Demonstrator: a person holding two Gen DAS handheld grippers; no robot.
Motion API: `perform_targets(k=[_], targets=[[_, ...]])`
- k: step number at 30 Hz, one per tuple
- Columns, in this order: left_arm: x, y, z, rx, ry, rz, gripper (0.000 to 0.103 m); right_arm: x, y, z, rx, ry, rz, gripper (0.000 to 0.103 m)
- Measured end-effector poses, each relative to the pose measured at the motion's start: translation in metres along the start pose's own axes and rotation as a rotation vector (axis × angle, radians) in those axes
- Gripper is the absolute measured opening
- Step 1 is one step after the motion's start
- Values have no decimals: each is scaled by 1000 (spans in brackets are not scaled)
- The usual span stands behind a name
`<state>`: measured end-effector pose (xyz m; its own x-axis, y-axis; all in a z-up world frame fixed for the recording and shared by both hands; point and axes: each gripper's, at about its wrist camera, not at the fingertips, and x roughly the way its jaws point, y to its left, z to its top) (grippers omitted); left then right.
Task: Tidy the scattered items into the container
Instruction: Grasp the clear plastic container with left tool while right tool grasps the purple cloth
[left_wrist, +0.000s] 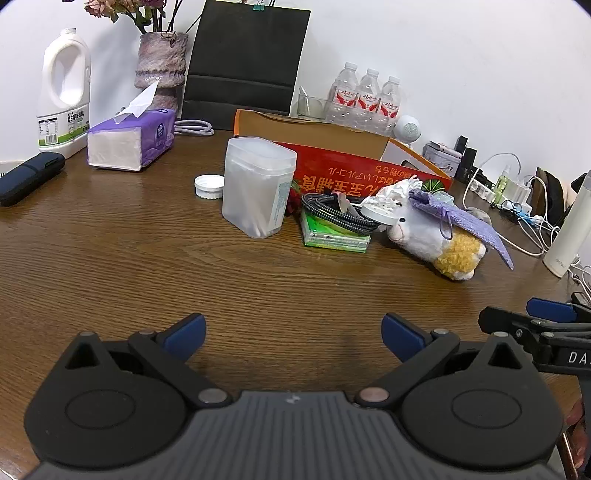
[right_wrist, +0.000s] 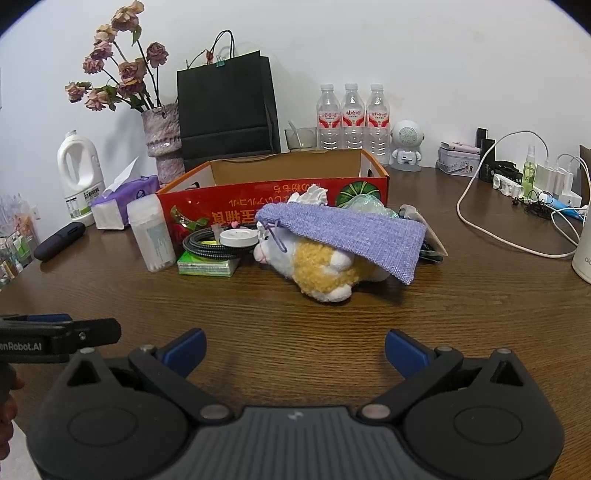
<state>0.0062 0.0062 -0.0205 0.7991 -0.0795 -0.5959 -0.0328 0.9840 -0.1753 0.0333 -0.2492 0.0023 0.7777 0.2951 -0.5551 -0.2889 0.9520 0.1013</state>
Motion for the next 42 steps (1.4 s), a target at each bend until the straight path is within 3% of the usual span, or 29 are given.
perform_targets(k=[8, 13, 17, 23, 30, 33, 36, 38, 40, 41, 42], targets=[[0, -5, -1, 39, -7, 25, 103, 0, 0, -2, -2, -3, 3, 103], [-1, -14, -1, 101, -28, 93, 103, 2, 0, -4, -4, -2, -2, 103], [2, -13, 4, 102, -31, 87, 103, 0, -1, -2, -9, -40, 2, 103], [18, -7, 34, 109, -86, 138, 103, 4, 1, 26, -117, -179, -94, 103], [65, 2, 71, 111, -105, 163, 103, 60, -6, 58, -163, -126, -74, 99], [85, 9, 83, 111, -124, 178, 103, 79, -9, 68, -150, -108, -44, 86], [103, 13, 91, 145, -121, 179, 103, 91, -16, 77, -119, -83, -12, 63], [111, 16, 95, 151, -123, 170, 103, 94, -18, 80, -110, -72, 4, 32], [115, 20, 98, 147, -145, 153, 103, 96, -18, 83, -116, -66, 22, 15], [114, 22, 99, 142, -159, 136, 103, 96, -17, 84, -125, -66, 28, 13], [113, 24, 101, 134, -171, 112, 95, 96, -16, 86, -133, -68, 28, 12]])
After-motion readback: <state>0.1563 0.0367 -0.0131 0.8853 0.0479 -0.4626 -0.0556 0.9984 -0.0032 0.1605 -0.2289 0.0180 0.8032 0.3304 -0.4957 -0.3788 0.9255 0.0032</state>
